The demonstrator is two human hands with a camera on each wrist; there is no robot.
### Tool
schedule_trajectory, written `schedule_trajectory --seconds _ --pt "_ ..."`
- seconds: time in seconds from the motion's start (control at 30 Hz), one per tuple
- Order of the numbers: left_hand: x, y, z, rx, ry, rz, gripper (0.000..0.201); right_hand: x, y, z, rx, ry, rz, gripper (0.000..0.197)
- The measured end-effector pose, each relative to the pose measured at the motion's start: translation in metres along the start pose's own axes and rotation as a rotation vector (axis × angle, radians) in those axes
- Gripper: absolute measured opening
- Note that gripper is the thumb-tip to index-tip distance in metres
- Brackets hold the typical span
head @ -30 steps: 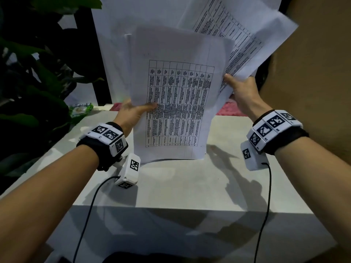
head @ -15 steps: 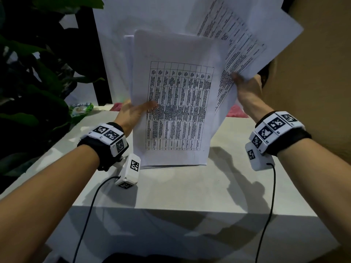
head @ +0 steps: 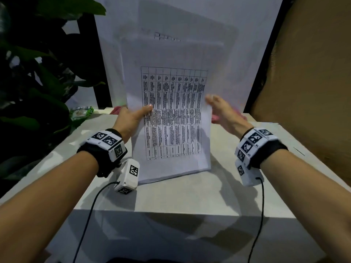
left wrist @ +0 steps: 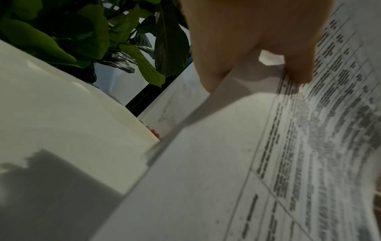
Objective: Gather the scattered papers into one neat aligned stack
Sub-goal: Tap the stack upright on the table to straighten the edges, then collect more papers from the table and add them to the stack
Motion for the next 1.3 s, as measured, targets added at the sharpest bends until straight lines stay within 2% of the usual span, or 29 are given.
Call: schedule_trajectory --seconds 0.03,0.1,0.23,0.27,0.37,0.43,0.53,0.57,0.63,0.67,0.73,0.77,0.8,0.83,0.9,0.93,1.07,1.13,1.2,1.3 --pt "-0.001 0.000 -0.001 0.004 -0.012 0.003 0.058 -0.004 0.004 0.001 -0.016 -0.042 -0.050 0.079" --pt "-0.003 0.000 -0.002 -0.002 -0.007 0.002 0.075 -0.007 0.012 0.008 -0.006 -0.011 -0.096 0.060" --pt "-0.004 0.016 -0.003 -0.017 0.071 0.023 0.100 -0.013 -0.003 0.009 0.090 0.154 -0.025 0.041" --pt "-0.004 0.023 -0.003 -0.033 0.077 -0.009 0.099 -0.016 -0.009 0.009 0.124 0.168 -0.016 0.033" --pt "-0.005 0.036 0.004 -0.063 0.143 -0.049 0.057 -0.025 -0.030 0.003 0.238 0.201 -0.038 0.022" --pt "-0.007 0.045 0.006 -0.088 0.164 -0.080 0.052 -0.030 -0.041 -0.002 0.293 0.191 0.002 0.015" --pt "-0.010 0.045 0.003 -0.114 0.140 -0.115 0.051 -0.035 -0.047 -0.009 0.317 0.154 0.041 0.027" --pt "-0.011 0.044 0.000 -0.117 0.125 -0.102 0.046 -0.035 -0.045 -0.010 0.299 0.139 0.030 0.027" --pt "-0.012 0.039 -0.007 -0.118 0.060 -0.087 0.035 -0.035 -0.039 -0.011 0.239 0.102 0.028 0.013" --pt "-0.011 0.038 -0.011 -0.117 0.033 -0.085 0.037 -0.034 -0.036 -0.011 0.218 0.099 0.028 0.009" --pt "-0.012 0.040 -0.018 -0.112 0.011 -0.078 0.060 -0.033 -0.034 -0.016 0.210 0.116 0.042 0.014" --pt "-0.011 0.039 -0.016 -0.110 0.008 -0.075 0.067 -0.033 -0.034 -0.018 0.218 0.124 0.053 0.008" --pt "-0.012 0.041 -0.017 -0.101 0.002 -0.065 0.060 -0.032 -0.035 -0.018 0.217 0.153 0.069 0.014" --pt "-0.013 0.044 -0.018 -0.101 0.003 -0.063 0.041 -0.032 -0.038 -0.021 0.225 0.184 0.075 0.027" --pt "-0.012 0.051 -0.013 -0.121 0.013 -0.048 0.006 -0.031 -0.047 -0.026 0.242 0.211 0.105 0.036" --pt "-0.011 0.055 -0.013 -0.151 0.017 -0.032 0.006 -0.031 -0.052 -0.028 0.248 0.199 0.104 0.036" --pt "-0.003 0.064 -0.011 -0.208 -0.011 -0.042 0.011 -0.029 -0.063 -0.027 0.262 0.169 0.111 0.036" --pt "-0.001 0.064 -0.014 -0.191 -0.018 -0.065 0.012 -0.027 -0.064 -0.027 0.237 0.163 0.154 0.027" --pt "0.000 0.063 -0.016 -0.168 -0.028 -0.082 0.023 -0.027 -0.064 -0.028 0.210 0.207 0.164 0.020" --pt "-0.001 0.070 -0.017 -0.152 -0.041 -0.086 0.062 -0.029 -0.065 -0.027 0.190 0.252 0.131 0.053"
Point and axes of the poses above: each hand's wrist, its own z-axis towards the middle knuckle, its own x-axis out of the back of the hand, y = z × x, the point moved 2 cm from there along z, towards the middle knuckle, and after that the axes turned 2 degrees about -x, right-handed, at the moved point
